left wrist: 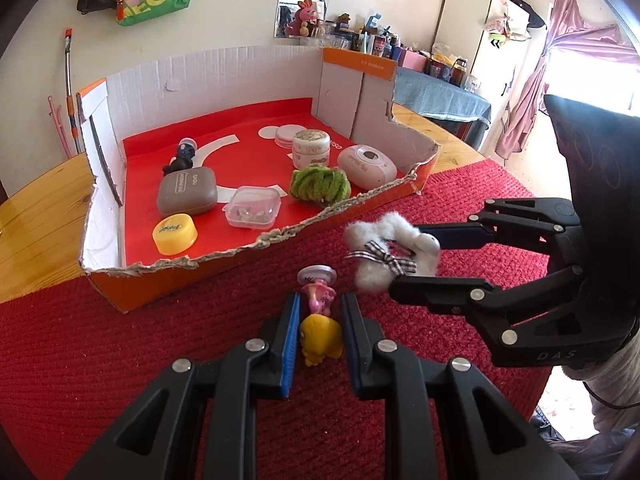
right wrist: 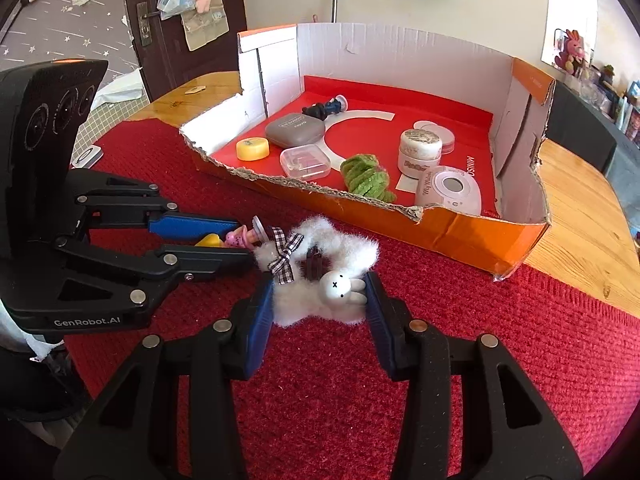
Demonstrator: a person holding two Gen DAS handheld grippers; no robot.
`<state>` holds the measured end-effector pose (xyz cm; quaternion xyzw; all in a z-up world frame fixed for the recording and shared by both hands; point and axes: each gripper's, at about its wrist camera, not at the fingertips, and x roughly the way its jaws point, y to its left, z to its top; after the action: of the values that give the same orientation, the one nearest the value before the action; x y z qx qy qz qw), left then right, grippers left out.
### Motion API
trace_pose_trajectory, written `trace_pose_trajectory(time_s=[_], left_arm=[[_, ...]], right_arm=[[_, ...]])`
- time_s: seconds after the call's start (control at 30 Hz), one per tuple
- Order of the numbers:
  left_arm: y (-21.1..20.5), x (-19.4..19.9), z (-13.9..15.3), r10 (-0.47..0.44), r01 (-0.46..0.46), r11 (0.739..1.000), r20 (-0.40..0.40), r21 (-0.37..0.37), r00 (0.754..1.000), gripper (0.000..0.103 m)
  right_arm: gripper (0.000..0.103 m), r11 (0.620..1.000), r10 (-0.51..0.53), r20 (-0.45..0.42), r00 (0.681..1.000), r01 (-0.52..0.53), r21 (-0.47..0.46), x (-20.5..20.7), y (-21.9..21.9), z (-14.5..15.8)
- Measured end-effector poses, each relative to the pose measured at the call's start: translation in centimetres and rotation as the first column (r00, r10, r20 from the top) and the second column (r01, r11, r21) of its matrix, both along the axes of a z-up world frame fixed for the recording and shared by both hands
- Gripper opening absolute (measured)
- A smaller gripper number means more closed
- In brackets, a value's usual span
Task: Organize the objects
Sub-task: 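Grasp the white plush bunny with the right gripper while the left grasps the pink-yellow figurine, then carry the plush bunny and figurine into the orange box with both grippers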
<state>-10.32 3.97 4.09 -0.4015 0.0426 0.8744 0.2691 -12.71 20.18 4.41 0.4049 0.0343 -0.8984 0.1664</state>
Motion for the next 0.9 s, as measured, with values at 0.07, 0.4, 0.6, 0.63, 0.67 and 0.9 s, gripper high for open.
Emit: trace_pose_trajectory(time_s=[0.07, 0.4, 0.6, 0.63, 0.67, 0.9], left_arm=[[-0.3, 0.3, 0.5, 0.006, -0.006, 1.0, -0.008, 0.012, 1.0, 0.021], [-1.1, 1.3, 1.9, 0.017, -0.016, 0.999, -0.037, 0.036, 0.999, 0.021], [-1.5, 1.8, 3.0, 0.024, -0.02, 0.997, -0.041, 0.074, 0.999, 0.021], [-1.7, 1.8, 3.4, 0.024, -0.02, 0.996, -0.04, 0.088, 0.999, 0.021], [-1.7, 1.8, 3.8, 0.023, -0.019, 0.995, -0.04, 0.097, 0.999, 0.021], [-1.3, -0.9, 6.7, 0.055, -0.048, 0.994, -0.061, 0.102, 0.997, 0.021]], right_arm=[[0.042, 1.0, 0.001, -0.006, 1.0, -0.001, -0.007, 0.5, 0.0, 0.3], [0.042, 1.0, 0.006, -0.019, 1.0, -0.006, -0.016, 1.8, -0.2, 1.3], [0.042, 1.0, 0.019, -0.025, 1.0, -0.02, -0.017, 2.5, -0.4, 1.7], [0.042, 1.0, 0.022, -0.029, 0.999, -0.023, -0.021, 2.6, -0.4, 1.9], [0.042, 0.999, 0.024, -0.032, 0.999, -0.024, -0.024, 2.8, -0.4, 2.2], [0.042, 0.999, 0.04, -0.074, 0.996, -0.041, -0.015, 2.2, -0.6, 4.9]])
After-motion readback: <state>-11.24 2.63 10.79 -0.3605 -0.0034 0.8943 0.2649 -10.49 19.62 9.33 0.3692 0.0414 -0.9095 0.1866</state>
